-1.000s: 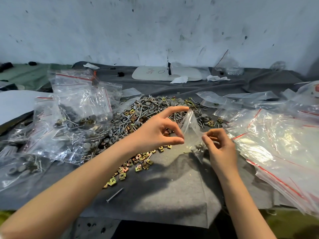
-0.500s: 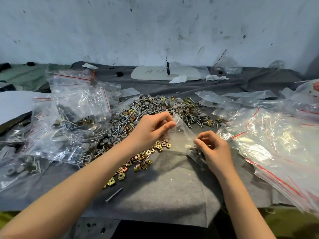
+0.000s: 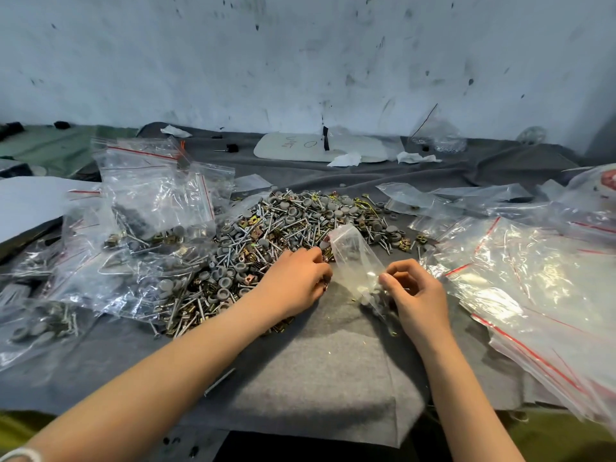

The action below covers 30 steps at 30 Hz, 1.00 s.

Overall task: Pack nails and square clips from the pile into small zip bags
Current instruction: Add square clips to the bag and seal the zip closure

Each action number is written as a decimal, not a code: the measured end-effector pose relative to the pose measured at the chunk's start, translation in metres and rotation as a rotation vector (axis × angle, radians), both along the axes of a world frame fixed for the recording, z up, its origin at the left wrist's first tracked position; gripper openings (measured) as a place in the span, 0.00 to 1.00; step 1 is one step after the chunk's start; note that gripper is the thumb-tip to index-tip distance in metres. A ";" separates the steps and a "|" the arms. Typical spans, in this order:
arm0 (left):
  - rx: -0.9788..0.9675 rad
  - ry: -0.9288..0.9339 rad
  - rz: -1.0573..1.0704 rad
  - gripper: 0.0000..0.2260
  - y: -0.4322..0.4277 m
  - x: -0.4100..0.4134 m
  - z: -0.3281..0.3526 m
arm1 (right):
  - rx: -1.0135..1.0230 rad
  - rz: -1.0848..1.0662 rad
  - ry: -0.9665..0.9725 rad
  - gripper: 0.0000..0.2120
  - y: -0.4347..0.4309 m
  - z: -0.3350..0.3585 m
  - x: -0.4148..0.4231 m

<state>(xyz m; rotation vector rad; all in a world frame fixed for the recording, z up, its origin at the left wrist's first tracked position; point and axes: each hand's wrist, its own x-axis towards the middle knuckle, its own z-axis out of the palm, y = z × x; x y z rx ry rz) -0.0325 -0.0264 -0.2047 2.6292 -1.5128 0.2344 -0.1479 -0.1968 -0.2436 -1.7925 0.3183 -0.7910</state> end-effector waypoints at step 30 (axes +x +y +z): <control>-0.591 0.446 0.051 0.09 0.007 0.013 0.040 | -0.001 0.014 0.017 0.12 0.001 0.001 -0.002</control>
